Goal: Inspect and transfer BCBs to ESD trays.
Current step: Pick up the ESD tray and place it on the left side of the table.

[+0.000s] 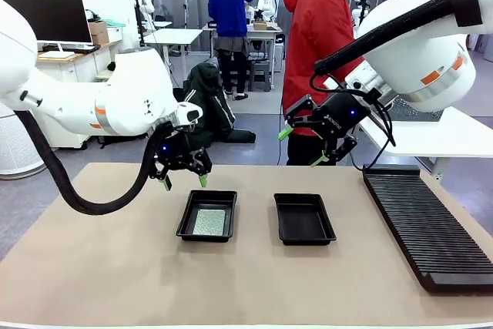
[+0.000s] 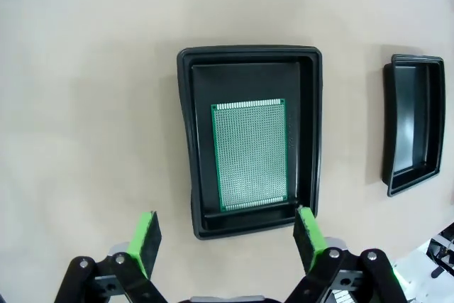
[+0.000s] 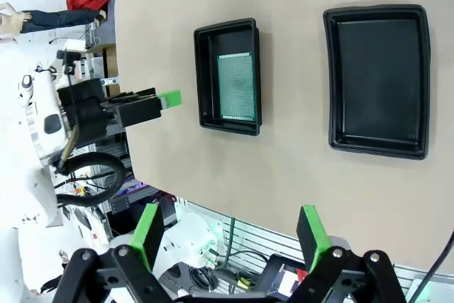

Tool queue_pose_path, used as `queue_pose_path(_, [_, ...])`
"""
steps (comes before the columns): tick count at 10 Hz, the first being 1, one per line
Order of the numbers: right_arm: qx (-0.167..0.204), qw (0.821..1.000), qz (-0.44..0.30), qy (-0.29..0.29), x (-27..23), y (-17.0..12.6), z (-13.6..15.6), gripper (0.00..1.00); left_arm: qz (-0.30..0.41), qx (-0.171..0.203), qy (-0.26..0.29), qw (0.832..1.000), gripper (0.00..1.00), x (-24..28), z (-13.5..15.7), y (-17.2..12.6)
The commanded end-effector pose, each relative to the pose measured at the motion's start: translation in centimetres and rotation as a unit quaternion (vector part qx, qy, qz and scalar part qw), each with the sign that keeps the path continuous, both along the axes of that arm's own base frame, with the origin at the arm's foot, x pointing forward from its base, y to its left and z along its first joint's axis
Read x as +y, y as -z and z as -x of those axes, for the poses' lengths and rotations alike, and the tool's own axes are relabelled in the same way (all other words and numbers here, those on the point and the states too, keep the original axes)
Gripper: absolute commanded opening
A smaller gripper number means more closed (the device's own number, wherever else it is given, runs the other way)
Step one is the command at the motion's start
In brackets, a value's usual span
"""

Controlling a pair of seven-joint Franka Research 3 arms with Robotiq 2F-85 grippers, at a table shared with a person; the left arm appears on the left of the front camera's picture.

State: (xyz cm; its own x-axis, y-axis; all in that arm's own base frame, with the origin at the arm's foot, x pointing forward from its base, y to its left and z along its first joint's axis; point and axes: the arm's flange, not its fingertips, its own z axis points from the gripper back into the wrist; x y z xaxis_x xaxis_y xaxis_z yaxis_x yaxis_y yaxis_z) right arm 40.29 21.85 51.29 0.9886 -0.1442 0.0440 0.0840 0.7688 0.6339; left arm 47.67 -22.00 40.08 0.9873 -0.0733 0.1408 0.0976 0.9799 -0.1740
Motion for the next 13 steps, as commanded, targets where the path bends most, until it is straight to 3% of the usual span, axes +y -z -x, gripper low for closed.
queue_pose_path(1, [-0.001, 1.0, 0.001, 0.002, 0.2, -0.1, 0.0, 1.0, -0.024, -0.011, -0.017, 1.0, 1.0, -1.0, -0.6, 1.3])
queue_pose_path(6, [-0.001, 1.0, 0.001, 0.002, 0.2, -0.1, 0.0, 1.0, -0.042, -0.007, -0.022, 0.999, 1.0, -1.0, -1.2, 5.1])
queue_pose_path(11, [-0.001, 1.0, 0.001, 0.002, 0.2, -0.1, 0.0, 1.0, -0.057, 0.016, 0.011, 0.998, 1.0, -1.0, -2.0, 7.5])
queue_pose_path(13, [-0.001, 1.0, 0.001, 0.002, 0.2, -0.1, 0.0, 1.0, -0.064, 0.014, 0.021, 0.998, 0.89, -1.1, -2.2, 7.8])
